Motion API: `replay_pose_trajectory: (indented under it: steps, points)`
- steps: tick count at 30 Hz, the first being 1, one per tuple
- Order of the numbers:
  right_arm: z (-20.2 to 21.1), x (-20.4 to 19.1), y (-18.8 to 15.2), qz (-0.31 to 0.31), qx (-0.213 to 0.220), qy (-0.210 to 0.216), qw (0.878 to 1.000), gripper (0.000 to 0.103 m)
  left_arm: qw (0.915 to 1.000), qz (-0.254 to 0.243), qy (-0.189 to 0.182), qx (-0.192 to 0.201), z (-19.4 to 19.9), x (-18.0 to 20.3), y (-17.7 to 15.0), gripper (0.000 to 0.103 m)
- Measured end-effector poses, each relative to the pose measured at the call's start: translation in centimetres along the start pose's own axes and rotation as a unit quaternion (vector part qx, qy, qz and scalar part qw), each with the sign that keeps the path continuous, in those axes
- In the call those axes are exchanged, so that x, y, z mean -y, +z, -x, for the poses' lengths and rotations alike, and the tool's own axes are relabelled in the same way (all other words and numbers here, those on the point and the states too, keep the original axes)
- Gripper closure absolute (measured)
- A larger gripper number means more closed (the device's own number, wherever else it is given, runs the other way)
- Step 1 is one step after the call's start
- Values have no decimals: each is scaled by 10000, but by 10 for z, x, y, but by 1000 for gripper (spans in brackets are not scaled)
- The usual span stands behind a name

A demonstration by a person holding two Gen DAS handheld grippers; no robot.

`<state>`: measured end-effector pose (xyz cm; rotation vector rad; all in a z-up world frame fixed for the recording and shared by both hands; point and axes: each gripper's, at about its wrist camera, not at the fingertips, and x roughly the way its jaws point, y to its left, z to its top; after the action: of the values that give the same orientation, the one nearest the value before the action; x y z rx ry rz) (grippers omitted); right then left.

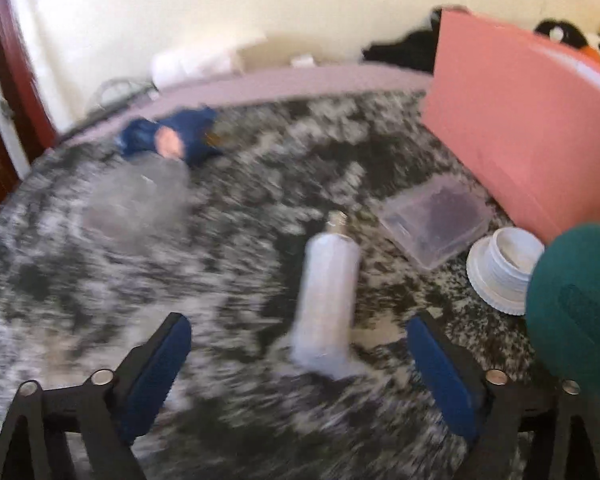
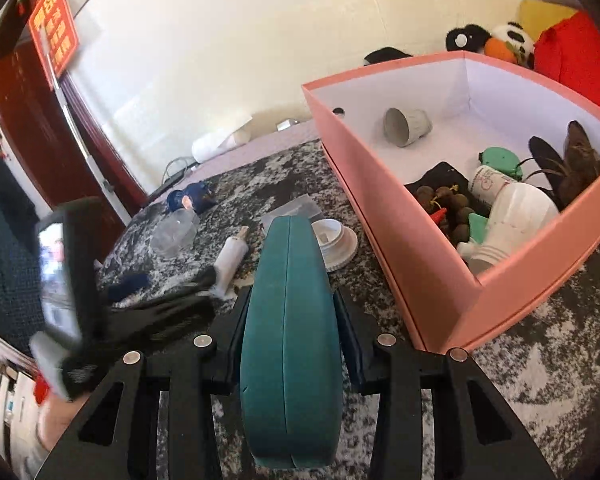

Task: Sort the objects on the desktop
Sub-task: 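Grasp the teal glasses case with the right gripper while the left grasps the LED corn bulb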

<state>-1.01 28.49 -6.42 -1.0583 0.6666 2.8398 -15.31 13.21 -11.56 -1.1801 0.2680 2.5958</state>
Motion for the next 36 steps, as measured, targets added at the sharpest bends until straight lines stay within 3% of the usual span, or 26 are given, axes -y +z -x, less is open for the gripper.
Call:
replay_pose_trajectory:
  steps: [2, 3, 6, 10, 14, 25, 30, 36]
  points:
    - [-3, -3, 4, 15, 14, 105, 9999, 61, 9999, 56, -21, -129, -13, 5, 1, 25]
    - [-4, -4, 6, 24, 24, 155, 9999, 60, 9998, 67, -64, -188, -19, 6, 0, 44]
    - [-8, -9, 12, 89, 64, 149, 9998, 61, 9992, 180, -299, -198, -26, 7, -2, 77]
    - [-11, -7, 14, 16, 82, 156, 9998, 61, 9968, 501, -601, -141, -16, -6, -2, 78]
    - [-3, -9, 11, -19, 162, 144, 9998, 60, 9960, 627, -617, 170, 16, -13, 2, 78]
    - [31, -12, 3, 49, 539, -76, 9985, 60, 9940, 149, -731, 795, 106, 9, 3, 77]
    - [46, -11, 1, 184, 717, -307, 9968, 60, 9932, -56, -754, 890, 123, 21, 1, 77]
    - [66, -4, 0, 234, 905, -288, 9952, 60, 9919, -252, -761, 989, 138, 39, -1, 77]
